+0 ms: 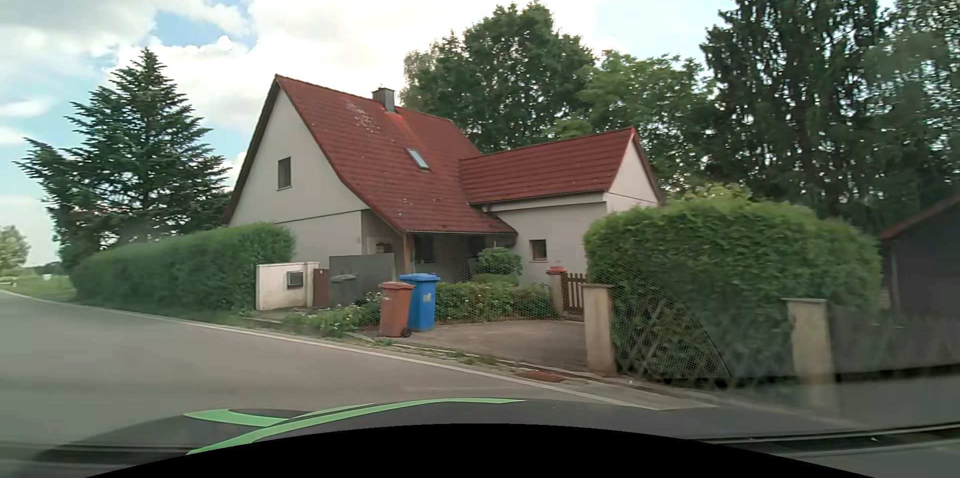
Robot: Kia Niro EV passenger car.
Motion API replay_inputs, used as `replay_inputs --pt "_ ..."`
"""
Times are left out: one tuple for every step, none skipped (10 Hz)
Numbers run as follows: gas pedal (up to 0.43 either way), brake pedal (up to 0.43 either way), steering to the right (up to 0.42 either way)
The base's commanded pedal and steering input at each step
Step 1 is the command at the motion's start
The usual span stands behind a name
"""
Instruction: Follow the waypoints while adhering to traffic rules and regulations
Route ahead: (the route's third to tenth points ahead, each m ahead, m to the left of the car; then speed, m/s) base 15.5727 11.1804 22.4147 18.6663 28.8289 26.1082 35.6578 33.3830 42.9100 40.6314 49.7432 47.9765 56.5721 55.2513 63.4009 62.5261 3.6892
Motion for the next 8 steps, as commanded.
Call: replay_inputs --pt "0.169 0.000 -0.595" --pt "0.177 0.000 -0.588" --pt "0.189 0.000 -0.574" --pt "0.197 0.000 -0.556" --pt "0.197 0.000 -0.534" --pt "0.209 0.000 -0.513" --pt "0.220 0.000 -0.495" --pt "0.240 0.000 -0.473"
